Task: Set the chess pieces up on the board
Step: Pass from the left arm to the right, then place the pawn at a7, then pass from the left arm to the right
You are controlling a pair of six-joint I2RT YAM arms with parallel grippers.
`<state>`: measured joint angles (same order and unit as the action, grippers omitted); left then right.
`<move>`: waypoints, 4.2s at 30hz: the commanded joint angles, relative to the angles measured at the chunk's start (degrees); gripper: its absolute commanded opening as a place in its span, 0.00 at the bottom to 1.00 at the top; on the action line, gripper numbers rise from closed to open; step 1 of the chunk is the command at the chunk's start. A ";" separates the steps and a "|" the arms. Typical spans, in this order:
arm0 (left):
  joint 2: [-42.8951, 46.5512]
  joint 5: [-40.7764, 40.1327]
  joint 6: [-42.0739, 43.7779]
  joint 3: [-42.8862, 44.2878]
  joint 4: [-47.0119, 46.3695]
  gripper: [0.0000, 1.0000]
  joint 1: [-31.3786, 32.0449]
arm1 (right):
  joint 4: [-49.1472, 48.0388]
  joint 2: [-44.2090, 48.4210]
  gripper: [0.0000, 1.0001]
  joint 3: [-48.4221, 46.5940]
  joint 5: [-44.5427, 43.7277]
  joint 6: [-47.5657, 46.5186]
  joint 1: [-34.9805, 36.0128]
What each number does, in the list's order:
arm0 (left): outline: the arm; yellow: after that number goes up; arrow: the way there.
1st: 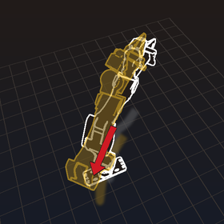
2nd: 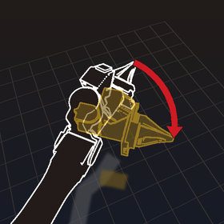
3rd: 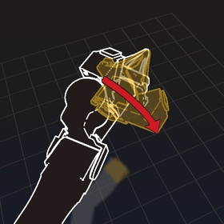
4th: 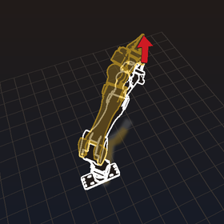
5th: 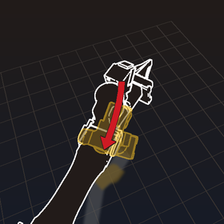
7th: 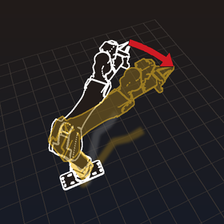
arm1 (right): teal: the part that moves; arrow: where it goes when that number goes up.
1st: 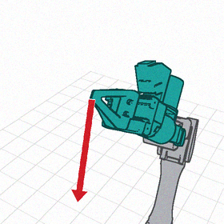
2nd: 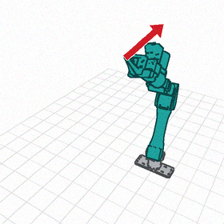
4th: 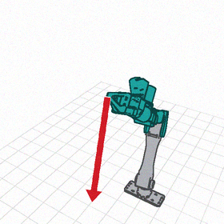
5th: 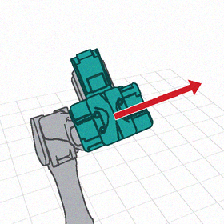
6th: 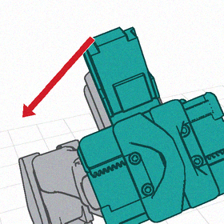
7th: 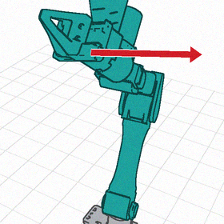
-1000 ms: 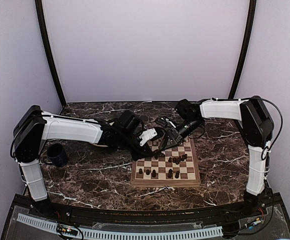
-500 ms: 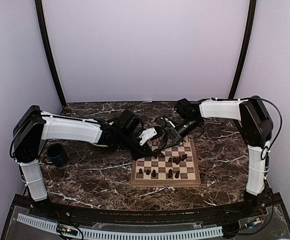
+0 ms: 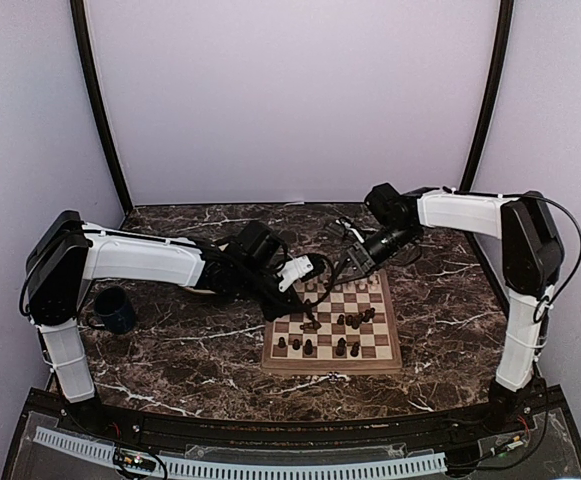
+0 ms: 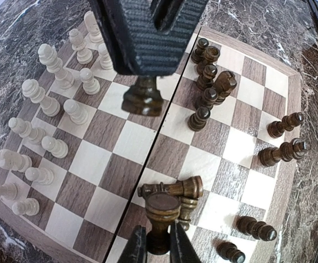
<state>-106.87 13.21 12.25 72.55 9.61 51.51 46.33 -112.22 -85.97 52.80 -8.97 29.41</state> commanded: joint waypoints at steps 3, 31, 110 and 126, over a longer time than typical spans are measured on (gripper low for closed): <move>1.40 -0.72 0.45 0.21 1.83 0.00 -0.27 | 1.57 2.99 0.01 0.75 -2.75 -3.10 -0.84; 1.93 -0.39 -0.81 0.05 1.04 0.01 -0.13 | 9.52 22.61 0.01 18.80 -44.54 -27.52 9.75; 14.58 6.49 -20.62 -14.21 -39.36 0.00 -0.62 | -38.01 9.45 0.58 15.89 24.44 30.88 -4.82; 12.16 6.74 -20.79 -13.58 -41.81 0.00 -0.62 | -66.65 9.64 0.56 24.85 28.74 56.99 -2.49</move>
<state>-94.28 19.42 -8.21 58.98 -29.93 51.13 -8.25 -102.24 -62.24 79.15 38.76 25.85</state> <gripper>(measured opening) 0.132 0.567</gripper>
